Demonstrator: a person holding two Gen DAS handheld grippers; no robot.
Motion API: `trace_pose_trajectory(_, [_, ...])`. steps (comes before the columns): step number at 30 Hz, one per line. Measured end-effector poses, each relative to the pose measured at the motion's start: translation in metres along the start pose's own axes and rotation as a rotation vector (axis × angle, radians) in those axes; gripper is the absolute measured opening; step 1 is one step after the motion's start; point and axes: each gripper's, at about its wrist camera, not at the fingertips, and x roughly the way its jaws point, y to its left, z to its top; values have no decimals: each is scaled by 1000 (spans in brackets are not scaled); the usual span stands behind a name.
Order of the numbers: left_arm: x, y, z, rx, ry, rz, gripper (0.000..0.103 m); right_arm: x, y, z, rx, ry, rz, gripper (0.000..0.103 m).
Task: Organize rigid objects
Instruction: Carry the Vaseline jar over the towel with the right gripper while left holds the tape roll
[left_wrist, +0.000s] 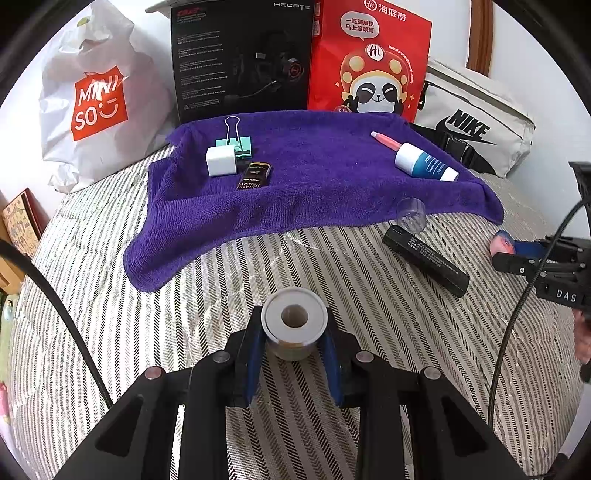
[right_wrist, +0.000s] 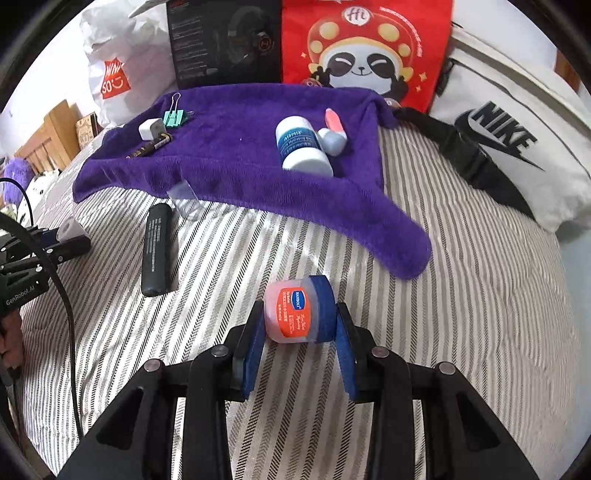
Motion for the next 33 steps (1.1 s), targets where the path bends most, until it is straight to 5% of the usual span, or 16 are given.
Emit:
trace_pose_trajectory(14, [0, -1, 0, 11, 1, 12, 28, -2, -3, -12, 30, -96, 2, 36])
trace_pose_trajectory(33, [-6, 1, 11, -43, 73, 24, 27, -5, -19, -4, 103, -8, 125, 36])
